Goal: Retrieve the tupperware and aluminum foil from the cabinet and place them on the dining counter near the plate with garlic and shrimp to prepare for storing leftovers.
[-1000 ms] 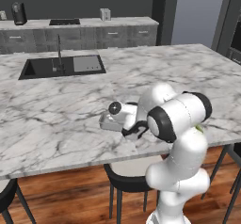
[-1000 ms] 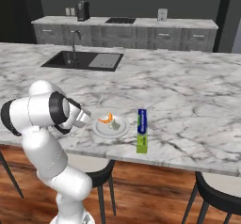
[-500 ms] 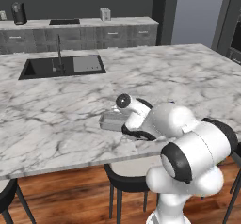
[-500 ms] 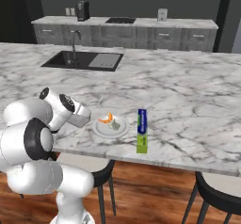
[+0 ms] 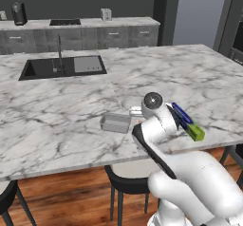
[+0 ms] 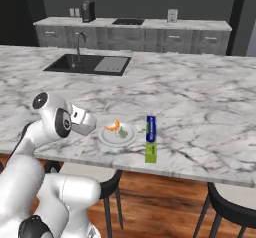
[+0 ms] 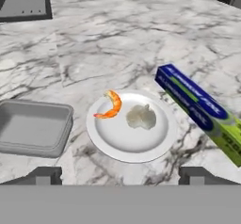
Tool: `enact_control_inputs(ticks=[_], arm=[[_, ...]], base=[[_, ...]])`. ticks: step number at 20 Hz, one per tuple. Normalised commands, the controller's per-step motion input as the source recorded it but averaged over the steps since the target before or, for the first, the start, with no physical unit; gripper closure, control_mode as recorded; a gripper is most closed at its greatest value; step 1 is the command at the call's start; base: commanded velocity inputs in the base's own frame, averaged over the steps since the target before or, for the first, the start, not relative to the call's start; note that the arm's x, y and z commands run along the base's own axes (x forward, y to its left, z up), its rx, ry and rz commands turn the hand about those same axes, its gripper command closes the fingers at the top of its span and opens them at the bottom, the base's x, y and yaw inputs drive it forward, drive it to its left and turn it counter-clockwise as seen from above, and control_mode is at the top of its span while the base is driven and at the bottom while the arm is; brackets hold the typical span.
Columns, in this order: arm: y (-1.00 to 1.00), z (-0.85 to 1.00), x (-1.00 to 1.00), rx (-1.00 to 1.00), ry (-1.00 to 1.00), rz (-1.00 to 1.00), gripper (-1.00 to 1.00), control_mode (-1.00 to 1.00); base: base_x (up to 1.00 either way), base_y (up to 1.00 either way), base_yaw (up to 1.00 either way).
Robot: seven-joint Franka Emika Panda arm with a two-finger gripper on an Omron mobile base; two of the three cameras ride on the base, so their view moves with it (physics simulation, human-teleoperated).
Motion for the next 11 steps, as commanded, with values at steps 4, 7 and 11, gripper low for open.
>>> enact_control_inputs(ticks=[4,7,11], arm=[[-0.28,0.73,-1.00,0.00,-0.04,0.31,-1.00,-1.00],[-0.24,0.87,-1.00,0.01,-0.09,0.31,-1.00,-1.00],[-0.16,1.00,-0.98,0.00,-0.02,0.31,-1.00,-1.00]], base=[[0.00,0.00,0.00],[0.00,0.00,0.00],[0.00,0.00,0.00]])
